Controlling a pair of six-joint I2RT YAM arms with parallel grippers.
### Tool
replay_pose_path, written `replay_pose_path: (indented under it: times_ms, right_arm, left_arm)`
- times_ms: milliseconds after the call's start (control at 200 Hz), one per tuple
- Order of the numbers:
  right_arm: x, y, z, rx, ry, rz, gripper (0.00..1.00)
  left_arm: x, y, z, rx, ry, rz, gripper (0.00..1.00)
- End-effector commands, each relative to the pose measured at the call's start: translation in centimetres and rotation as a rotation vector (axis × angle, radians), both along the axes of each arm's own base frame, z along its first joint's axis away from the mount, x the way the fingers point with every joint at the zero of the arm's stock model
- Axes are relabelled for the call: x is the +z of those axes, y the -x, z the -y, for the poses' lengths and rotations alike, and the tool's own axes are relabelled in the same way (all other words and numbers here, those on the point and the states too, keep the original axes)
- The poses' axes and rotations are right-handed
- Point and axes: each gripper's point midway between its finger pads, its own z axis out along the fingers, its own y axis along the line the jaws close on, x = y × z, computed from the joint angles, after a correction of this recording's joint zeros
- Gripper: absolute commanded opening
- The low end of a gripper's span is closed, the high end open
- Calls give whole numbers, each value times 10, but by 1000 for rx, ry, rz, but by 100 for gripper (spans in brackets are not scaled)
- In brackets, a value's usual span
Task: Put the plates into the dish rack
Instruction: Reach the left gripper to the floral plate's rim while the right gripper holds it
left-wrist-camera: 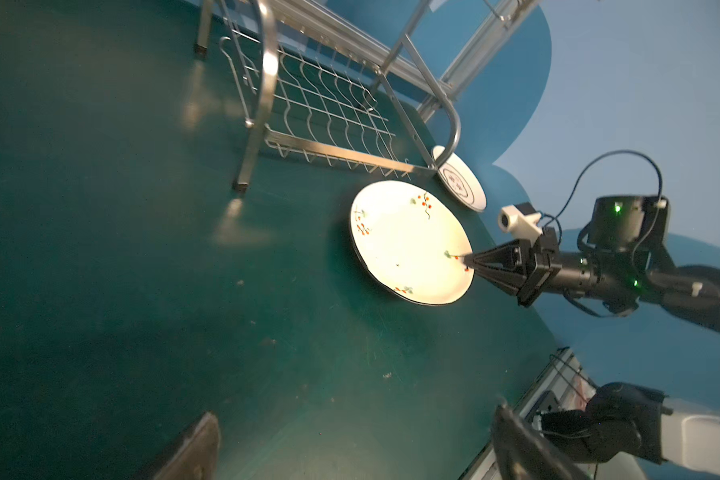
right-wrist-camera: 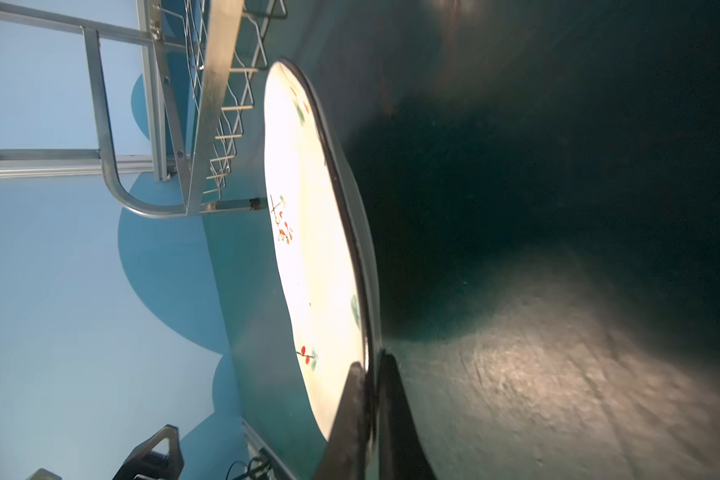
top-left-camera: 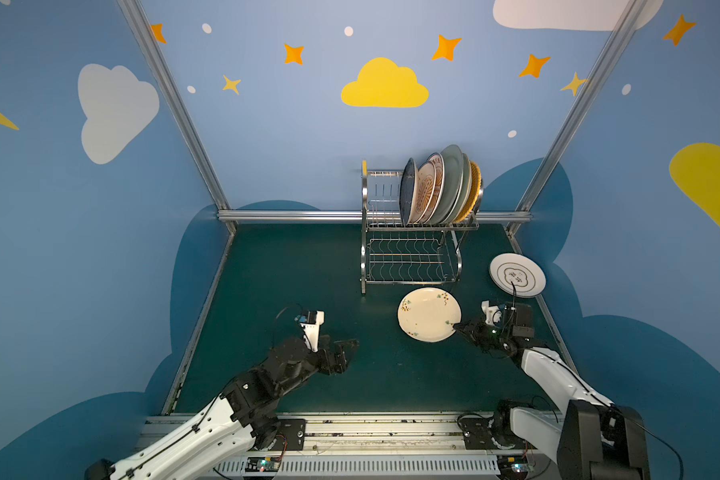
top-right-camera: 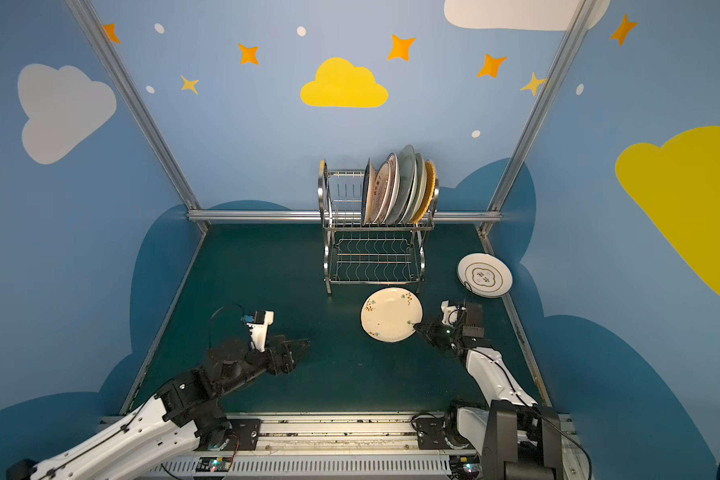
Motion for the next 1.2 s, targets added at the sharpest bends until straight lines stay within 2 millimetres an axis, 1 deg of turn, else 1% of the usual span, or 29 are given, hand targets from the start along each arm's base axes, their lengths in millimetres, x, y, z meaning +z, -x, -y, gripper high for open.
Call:
replay_pose_path:
  times_ms: [0, 120, 220, 345, 441, 586, 746, 816, 1001, 1087, 1197]
  right_arm:
    - [32, -10, -13, 77, -57, 141, 0]
    - [38, -6, -13, 77, -50, 164, 0]
    - [43, -3, -14, 86, -53, 182, 0]
    - [43, -2, -15, 90, -58, 182, 0]
    - [41, -1, -15, 94, -58, 174, 0]
    - [39, 1, -17, 99, -68, 169, 0]
    - [40, 3, -19, 109, -82, 170, 0]
    - [40, 3, -20, 111, -85, 170, 0]
    - [42, 4, -20, 112, -84, 176, 0]
    - [41, 5, -21, 116, -86, 176, 0]
    - [42, 5, -21, 118, -91, 176, 0]
  left_arm:
    - [26, -12, 21, -1, -47, 169, 100]
    - [23, -8, 51, -89, -118, 233, 100]
    - [21, -3, 74, -177, -187, 324, 100]
    - [14, 4, 100, -288, -308, 443, 100]
    - [8, 0, 109, -309, -378, 470, 100]
    - [9, 3, 126, -375, -387, 496, 100]
    - [-4, 10, 145, -484, -473, 567, 100]
    - [-11, 9, 153, -514, -522, 603, 100]
    - [-22, 4, 178, -565, -626, 718, 100]
    - [-26, -1, 190, -568, -674, 776, 99]
    - [-36, -8, 204, -563, -778, 836, 96]
